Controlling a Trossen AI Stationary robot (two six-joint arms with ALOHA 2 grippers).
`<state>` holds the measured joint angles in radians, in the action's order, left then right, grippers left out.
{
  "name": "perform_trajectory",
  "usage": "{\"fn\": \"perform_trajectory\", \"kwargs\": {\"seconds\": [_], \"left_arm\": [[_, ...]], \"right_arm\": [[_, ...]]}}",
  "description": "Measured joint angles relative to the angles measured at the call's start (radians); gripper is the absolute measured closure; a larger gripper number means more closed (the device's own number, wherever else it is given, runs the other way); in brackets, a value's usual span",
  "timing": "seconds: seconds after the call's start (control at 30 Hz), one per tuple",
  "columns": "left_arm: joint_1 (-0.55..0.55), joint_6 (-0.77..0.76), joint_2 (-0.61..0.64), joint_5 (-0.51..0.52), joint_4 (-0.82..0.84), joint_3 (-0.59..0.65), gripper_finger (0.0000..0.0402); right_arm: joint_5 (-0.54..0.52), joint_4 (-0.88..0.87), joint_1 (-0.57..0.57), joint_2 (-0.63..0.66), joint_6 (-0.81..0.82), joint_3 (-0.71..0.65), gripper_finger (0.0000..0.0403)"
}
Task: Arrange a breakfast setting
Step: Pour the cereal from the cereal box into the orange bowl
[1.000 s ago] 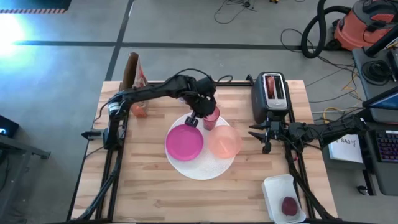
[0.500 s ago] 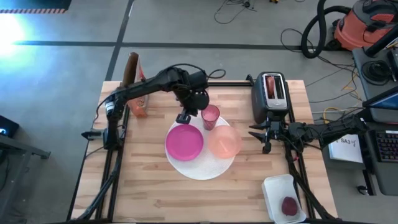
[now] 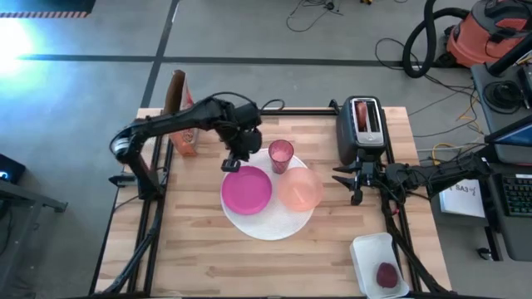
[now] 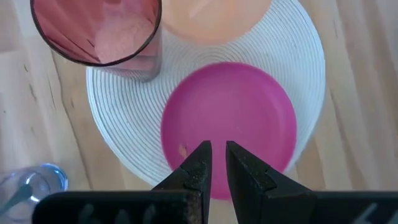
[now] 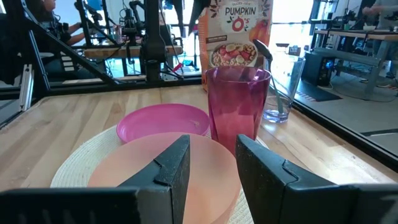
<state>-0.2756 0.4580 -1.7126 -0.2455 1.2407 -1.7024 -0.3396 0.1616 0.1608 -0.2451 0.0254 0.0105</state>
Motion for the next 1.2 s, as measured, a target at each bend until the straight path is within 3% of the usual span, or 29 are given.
{"fn": "perform_trajectory", "kwargs": {"seconds": [0.33,0.53,0.83,1.03,1.2], "left_arm": [[0.008,-0.138,0.217,-0.047,-0.450,0.513,0.0372],[0.030,-0.278,0.298,-0.053,-0.677,0.723,0.0372],[0.091,-0.370,0.345,-0.047,-0.838,0.854,0.0372],[0.119,-0.390,0.317,0.026,-0.897,0.865,0.0372],[0.122,-0.390,0.302,0.030,-0.944,0.865,0.0372]], "right_arm": [[0.000,0.000,0.000,0.000,0.000,0.000,0.0284],[0.000,0.000,0.000,0.000,0.000,0.000,0.0284],[0.000,0.000,0.000,0.000,0.000,0.000,0.0284],[0.000,0.000,0.000,0.000,0.000,0.000,0.0284],[0.000,0.000,0.000,0.000,0.000,0.000,0.0284]]}}
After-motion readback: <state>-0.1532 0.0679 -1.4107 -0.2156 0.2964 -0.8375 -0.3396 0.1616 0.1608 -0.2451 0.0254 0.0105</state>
